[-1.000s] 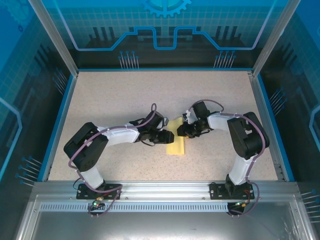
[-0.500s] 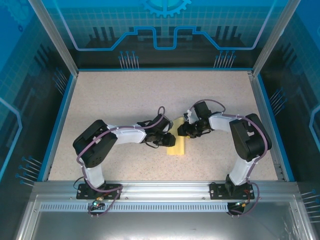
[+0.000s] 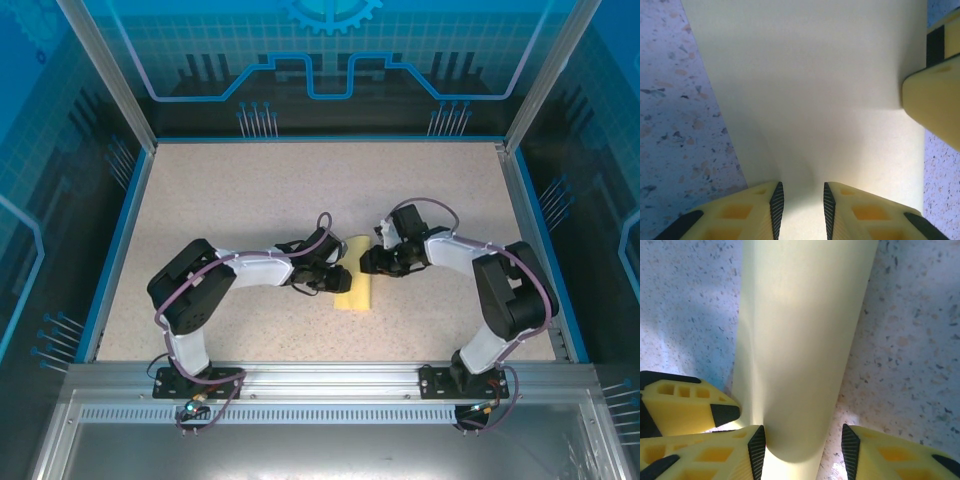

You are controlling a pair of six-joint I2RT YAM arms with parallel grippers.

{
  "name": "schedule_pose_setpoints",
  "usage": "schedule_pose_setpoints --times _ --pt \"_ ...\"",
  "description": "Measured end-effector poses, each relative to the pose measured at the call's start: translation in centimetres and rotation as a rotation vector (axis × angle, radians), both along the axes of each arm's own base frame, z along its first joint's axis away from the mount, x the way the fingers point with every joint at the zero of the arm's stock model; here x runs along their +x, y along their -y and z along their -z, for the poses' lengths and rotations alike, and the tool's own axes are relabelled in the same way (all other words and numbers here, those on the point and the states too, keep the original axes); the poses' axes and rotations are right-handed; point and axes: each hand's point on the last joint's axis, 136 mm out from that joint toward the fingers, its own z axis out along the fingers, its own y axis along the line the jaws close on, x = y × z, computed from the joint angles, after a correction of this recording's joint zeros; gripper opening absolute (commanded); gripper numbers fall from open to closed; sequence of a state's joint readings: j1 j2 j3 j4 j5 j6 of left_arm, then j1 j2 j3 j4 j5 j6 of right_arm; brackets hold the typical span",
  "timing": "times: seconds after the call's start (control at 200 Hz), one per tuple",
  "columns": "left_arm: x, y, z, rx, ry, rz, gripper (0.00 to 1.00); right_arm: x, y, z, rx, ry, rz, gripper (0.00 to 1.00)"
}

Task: Fold a paper plane with a square sheet of paper (pick it up from the middle)
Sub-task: Fold the square sheet of paper in half at the center of the table.

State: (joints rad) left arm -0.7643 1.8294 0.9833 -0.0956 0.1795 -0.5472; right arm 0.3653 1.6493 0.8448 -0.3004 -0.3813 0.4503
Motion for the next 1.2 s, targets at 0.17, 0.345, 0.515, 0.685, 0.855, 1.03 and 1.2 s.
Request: schedule_pose_setpoints --times 0.17,0.345,0.515,0.685,0.855,1.03,1.2 --pt "0.2 0.2 -0.1 -0.005 0.004 0.0 0.32 -0.5 0.1 0.5 -0.019 -0.012 0.005 0.48" --pt "0.3 0.3 -0.1 -0.006 0.005 0.0 0.33 -0.5 0.3 0.6 -0.03 -0.015 0.017 0.41" --pt "0.3 0.4 -0.2 -0.01 0.004 0.003 0.35 -0.5 0.4 0.7 -0.039 -0.011 0.012 0.36" --pt "0.3 0.5 -0.7 0.002 -0.009 0.009 0.39 -0.7 0.6 0.9 -0.05 -0.012 -0.004 0.35" --pt "0.6 0.6 -3.1 0.003 0.019 0.023 0.4 -0.9 0.8 1.1 -0.065 -0.016 -0.015 0.35" --pt "1.2 -0.2 -5.8 -0.011 0.063 0.016 0.4 -1.0 1.0 1.4 -0.079 -0.019 -0.025 0.35" --pt "2.1 -1.5 -6.5 -0.006 0.071 -0.02 0.41 -1.0 1.2 1.4 -0.08 -0.019 -0.028 0.35"
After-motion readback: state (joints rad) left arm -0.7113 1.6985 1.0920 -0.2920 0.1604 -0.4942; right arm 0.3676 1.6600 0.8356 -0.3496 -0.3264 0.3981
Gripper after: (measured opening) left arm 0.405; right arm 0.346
